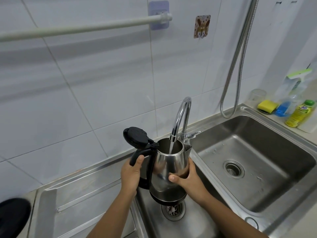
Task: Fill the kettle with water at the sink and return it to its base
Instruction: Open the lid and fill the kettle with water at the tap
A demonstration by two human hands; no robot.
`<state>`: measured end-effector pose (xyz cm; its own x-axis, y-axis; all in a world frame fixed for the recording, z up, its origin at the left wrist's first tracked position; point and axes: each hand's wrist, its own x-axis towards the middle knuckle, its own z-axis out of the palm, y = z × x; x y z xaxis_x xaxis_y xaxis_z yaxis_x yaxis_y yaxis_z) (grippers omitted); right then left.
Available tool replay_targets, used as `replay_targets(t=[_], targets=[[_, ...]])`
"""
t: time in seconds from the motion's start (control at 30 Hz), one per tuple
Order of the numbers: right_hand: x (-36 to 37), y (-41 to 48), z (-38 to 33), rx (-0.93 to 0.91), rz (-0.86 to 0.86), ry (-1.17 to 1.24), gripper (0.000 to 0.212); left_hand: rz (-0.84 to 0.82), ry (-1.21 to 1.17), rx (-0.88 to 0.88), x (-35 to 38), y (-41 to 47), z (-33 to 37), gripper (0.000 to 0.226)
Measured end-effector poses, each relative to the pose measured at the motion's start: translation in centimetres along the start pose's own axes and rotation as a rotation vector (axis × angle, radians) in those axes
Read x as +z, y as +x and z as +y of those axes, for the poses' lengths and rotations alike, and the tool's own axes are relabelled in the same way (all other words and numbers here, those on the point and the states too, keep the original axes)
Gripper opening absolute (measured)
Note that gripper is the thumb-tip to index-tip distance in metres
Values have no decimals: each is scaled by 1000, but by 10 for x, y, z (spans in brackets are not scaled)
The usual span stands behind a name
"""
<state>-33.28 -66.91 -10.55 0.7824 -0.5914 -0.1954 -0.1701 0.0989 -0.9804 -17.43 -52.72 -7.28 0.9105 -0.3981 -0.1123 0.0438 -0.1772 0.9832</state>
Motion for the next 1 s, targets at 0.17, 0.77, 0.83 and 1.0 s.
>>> replay_targets(t=[0.17,0.77,0.83,1.0], targets=[[-1,3,0,10,1,-10,127,24,-11,-4,2,2,-1,59],[-1,9,-2,-16,5,-41,125,33,-14,-11,4,10,-3,52],[0,9,-3,-10,6,-47,125,35,-20,-18,4,10,-3,49],[0,9,-4,7,-1,-54,126,45,-32,-22,3,8,-2,52]])
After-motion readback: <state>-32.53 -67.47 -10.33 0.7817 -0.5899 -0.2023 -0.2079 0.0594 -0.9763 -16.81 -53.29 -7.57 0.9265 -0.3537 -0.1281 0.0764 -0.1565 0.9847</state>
